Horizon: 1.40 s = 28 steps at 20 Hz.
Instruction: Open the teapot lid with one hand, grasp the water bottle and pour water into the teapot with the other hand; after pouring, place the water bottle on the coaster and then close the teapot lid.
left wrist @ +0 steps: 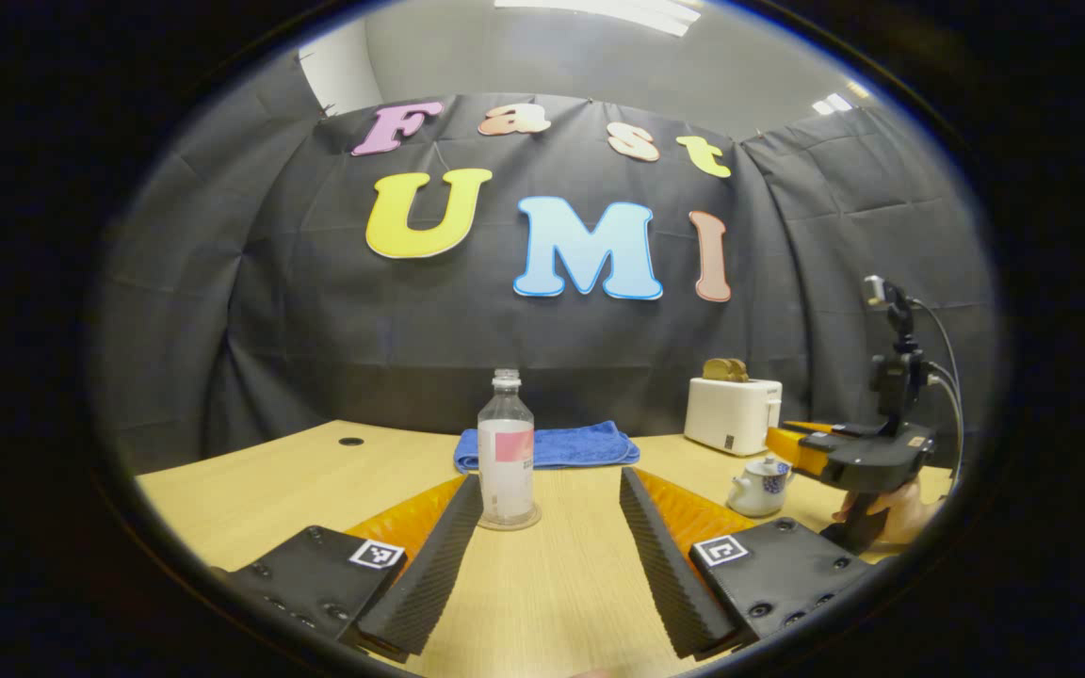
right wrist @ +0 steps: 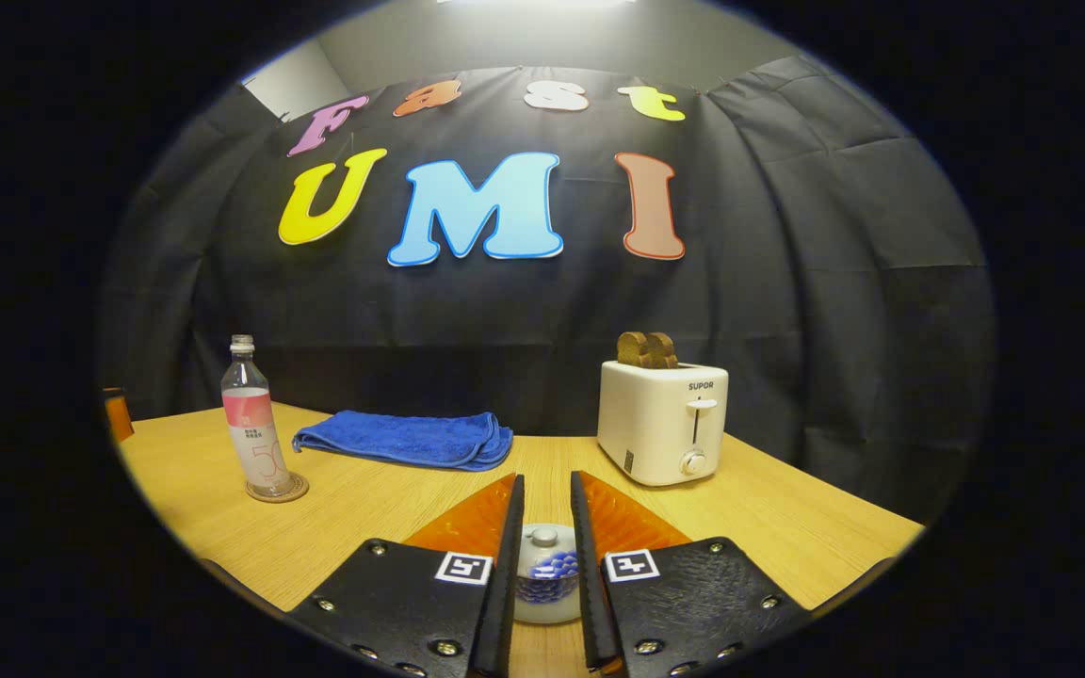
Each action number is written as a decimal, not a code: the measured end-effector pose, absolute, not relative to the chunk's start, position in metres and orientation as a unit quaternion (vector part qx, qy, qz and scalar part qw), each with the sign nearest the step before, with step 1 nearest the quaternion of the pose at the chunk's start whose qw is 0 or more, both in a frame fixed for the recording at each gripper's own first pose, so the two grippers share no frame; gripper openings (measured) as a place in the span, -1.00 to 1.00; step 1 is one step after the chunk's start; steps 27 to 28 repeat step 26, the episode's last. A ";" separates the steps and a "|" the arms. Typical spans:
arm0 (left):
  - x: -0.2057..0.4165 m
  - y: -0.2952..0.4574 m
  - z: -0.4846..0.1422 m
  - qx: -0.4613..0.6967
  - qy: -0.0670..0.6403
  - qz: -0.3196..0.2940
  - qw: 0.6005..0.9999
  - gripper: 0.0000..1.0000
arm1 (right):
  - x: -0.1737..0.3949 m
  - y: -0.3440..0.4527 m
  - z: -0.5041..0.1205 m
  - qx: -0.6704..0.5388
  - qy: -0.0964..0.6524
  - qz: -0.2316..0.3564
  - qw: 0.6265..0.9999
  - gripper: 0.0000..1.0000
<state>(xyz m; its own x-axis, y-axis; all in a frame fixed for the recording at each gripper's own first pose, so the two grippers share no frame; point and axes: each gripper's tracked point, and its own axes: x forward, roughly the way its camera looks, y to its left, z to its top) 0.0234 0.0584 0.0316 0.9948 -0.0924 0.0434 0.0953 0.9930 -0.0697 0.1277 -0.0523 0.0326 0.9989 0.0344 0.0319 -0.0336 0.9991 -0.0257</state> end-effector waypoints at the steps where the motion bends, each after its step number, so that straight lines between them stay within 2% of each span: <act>1: 0.023 0.058 0.032 -0.036 -0.023 -0.047 0.998 1.00 | 0.116 -0.050 0.036 -0.009 -0.015 0.020 1.000 -0.41; 2: 0.024 0.058 0.034 -0.036 -0.027 -0.044 0.998 1.00 | 0.101 -0.046 0.036 -0.001 -0.012 0.025 1.000 -0.41; 3: 0.023 0.056 0.034 -0.034 -0.030 -0.042 0.998 1.00 | 0.085 -0.042 0.035 0.003 -0.005 0.025 1.000 -0.26; 4: 0.023 0.053 0.033 -0.030 -0.032 -0.039 0.998 1.00 | 0.069 -0.034 0.033 0.006 0.001 0.034 0.999 -0.23; 5: 0.021 0.050 0.034 -0.026 -0.036 -0.036 0.998 1.00 | 0.055 -0.024 0.031 0.006 0.005 0.043 0.999 0.10; 7: 0.010 0.029 0.046 -0.024 -0.045 -0.034 0.998 1.00 | 0.030 -0.013 0.030 0.002 0.001 0.047 0.999 0.48; 10: -0.001 0.011 0.045 -0.017 -0.052 -0.038 0.998 1.00 | 0.005 -0.012 0.032 -0.005 -0.017 0.030 0.999 0.50; 13: -0.013 -0.005 0.044 -0.004 -0.052 -0.044 0.998 1.00 | -0.011 0.000 0.033 0.003 -0.015 0.042 0.999 0.62; 15: -0.011 -0.007 0.035 -0.006 -0.052 -0.048 0.997 1.00 | -0.014 0.000 0.036 0.007 -0.021 0.039 0.999 0.62; 21: -0.003 -0.010 0.005 -0.016 -0.016 -0.035 0.999 1.00 | -0.006 0.003 0.015 0.006 -0.024 0.034 0.999 0.62; 25: 0.013 -0.017 -0.009 0.000 -0.001 -0.032 0.999 1.00 | -0.001 0.002 0.000 0.014 -0.001 0.024 1.000 0.65; 28: 0.015 -0.014 -0.005 0.000 -0.008 -0.028 1.000 1.00 | 0.001 0.003 0.000 0.006 0.001 0.014 1.000 0.62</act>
